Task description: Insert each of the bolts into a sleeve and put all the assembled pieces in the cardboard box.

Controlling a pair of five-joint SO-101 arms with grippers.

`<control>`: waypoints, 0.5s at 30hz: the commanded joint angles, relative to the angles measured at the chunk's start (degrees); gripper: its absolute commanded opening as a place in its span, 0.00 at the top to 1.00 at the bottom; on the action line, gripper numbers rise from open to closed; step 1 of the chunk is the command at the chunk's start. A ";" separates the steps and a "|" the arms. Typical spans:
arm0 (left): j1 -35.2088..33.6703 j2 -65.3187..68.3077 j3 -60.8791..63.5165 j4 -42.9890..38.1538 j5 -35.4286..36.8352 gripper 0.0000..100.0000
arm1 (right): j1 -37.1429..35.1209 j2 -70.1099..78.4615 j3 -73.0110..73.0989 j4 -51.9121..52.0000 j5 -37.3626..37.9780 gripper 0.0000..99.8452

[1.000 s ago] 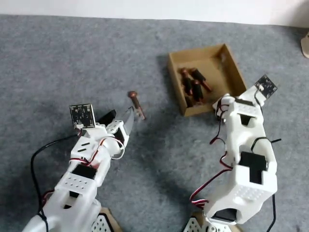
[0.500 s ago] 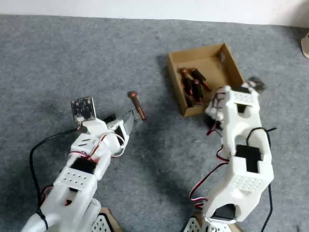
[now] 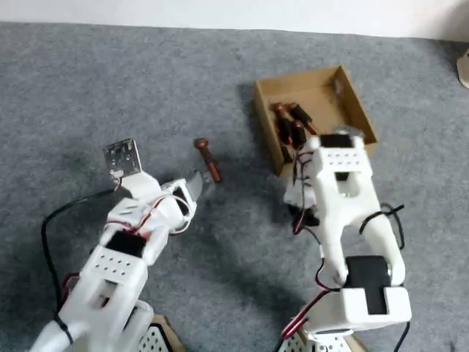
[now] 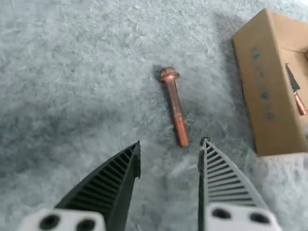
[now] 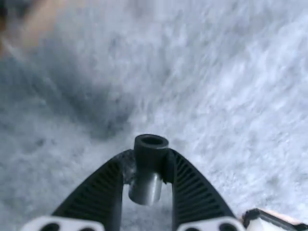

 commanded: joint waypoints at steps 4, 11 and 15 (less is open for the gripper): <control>2.59 15.34 -18.86 12.31 0.53 0.81 | -1.63 -8.22 2.95 -0.75 0.70 1.00; 2.33 40.40 -41.36 18.55 6.68 0.81 | -1.54 -17.63 14.90 -16.22 0.44 1.00; 2.33 53.05 -54.37 23.03 11.43 0.81 | -1.54 -24.04 24.48 -28.26 0.44 1.00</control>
